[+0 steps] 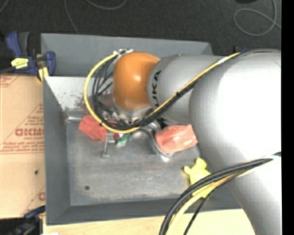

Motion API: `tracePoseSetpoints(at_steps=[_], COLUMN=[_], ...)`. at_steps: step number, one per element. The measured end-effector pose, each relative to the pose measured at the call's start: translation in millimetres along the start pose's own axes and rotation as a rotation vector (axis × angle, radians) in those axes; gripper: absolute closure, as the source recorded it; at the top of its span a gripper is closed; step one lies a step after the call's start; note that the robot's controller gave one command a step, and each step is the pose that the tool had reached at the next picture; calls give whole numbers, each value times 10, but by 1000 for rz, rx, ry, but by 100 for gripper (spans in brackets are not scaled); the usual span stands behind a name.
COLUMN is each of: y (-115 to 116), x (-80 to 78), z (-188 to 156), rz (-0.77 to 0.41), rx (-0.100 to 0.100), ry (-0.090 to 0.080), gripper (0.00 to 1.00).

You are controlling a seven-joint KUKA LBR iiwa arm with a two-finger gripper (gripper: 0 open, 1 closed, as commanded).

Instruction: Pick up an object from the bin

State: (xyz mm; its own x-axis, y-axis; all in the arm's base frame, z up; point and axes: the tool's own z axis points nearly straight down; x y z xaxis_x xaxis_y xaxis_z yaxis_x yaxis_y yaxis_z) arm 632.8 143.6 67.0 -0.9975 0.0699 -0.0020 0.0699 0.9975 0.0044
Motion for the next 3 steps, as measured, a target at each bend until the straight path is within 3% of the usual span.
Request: tracePoseSetpoints(at_steps=[1,2,3], y=[-54,-25,-61], x=[59,2,47], z=[-39,-19,-50], rz=[101,18,100], rx=[-2,0,-4], ry=[-5,-6,-6], gripper=[0,0,100])
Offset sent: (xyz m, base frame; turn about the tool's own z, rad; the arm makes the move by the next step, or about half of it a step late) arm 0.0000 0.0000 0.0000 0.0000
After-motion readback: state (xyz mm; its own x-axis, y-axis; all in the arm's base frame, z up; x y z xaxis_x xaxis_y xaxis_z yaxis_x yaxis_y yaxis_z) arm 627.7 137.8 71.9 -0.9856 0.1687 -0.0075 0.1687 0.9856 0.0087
